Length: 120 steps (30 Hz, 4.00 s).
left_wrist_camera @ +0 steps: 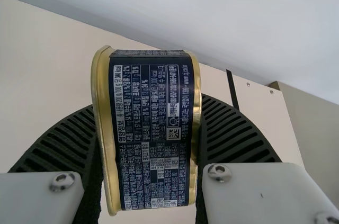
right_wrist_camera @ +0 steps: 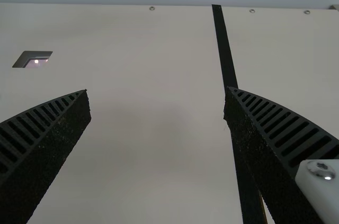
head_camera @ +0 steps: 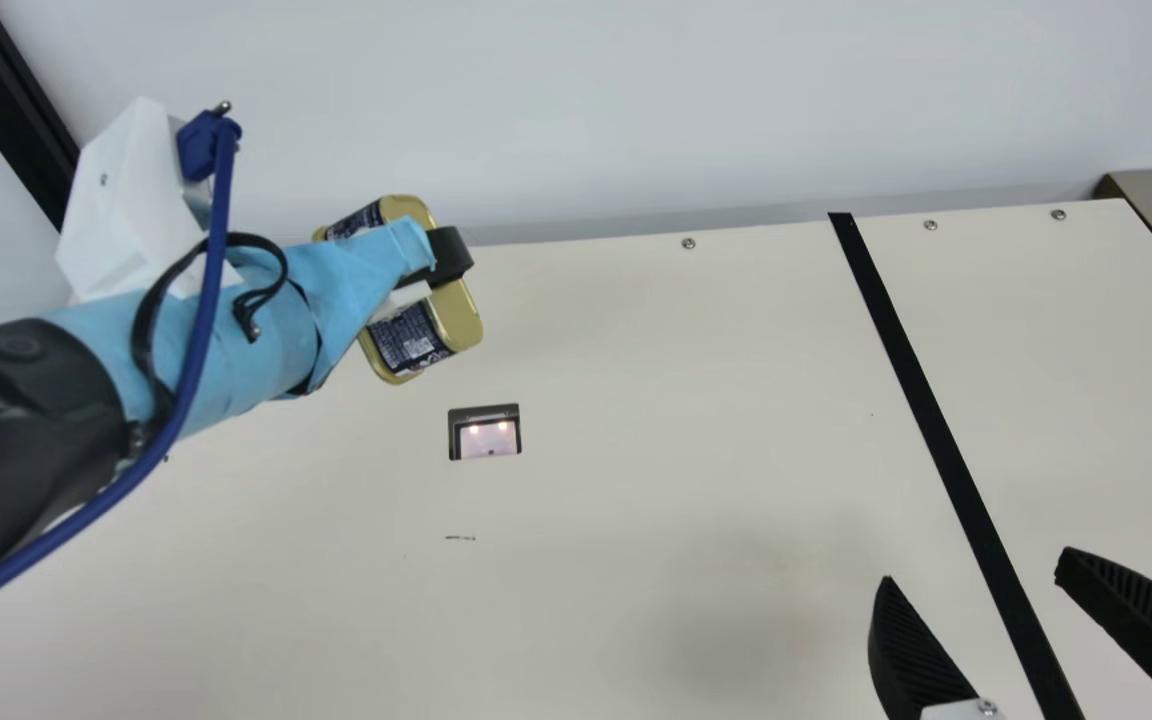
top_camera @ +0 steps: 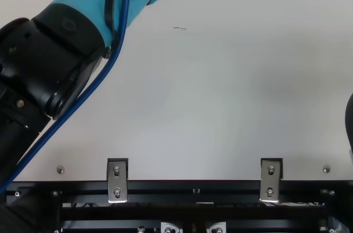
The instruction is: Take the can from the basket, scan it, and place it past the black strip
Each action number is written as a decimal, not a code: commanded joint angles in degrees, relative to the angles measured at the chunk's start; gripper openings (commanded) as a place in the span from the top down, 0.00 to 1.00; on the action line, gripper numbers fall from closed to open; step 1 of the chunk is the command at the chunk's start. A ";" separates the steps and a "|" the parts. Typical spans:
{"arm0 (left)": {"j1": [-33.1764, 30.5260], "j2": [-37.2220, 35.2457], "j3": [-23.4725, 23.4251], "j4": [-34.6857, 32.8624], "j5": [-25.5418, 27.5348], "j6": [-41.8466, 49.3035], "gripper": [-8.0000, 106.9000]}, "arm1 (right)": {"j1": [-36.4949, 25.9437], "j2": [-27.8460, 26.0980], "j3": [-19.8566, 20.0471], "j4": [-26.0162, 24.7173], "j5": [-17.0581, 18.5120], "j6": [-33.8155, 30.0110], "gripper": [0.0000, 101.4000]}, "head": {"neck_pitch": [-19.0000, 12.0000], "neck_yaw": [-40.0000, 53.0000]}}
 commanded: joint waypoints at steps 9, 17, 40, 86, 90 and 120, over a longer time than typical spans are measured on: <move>1.46 1.16 0.12 3.27 -2.28 0.97 0.84 | 0.00 0.00 0.00 0.00 0.00 0.00 0.00 | -0.05 -0.40; 0.56 5.23 -0.35 13.06 -6.14 -3.84 0.84 | 0.00 0.00 0.00 0.00 0.00 0.00 0.00 | -0.05 -0.40; 2.01 16.73 -6.35 -26.60 -4.63 22.34 0.84 | 0.00 0.00 0.00 0.00 0.00 0.00 0.00 | -0.05 -0.40; -0.60 22.92 5.59 -33.73 -36.80 54.16 0.84 | 0.00 0.00 0.00 0.00 0.00 0.00 0.00 | -0.05 -0.40; -0.78 22.09 5.96 -34.38 -35.63 54.67 0.84 | 0.00 0.00 0.00 0.00 0.00 0.00 0.00 | -0.05 -0.40; 5.55 -1.64 0.98 -18.93 7.49 46.75 0.84 | 0.00 0.00 0.00 0.00 0.00 0.00 0.00 | -0.05 -0.40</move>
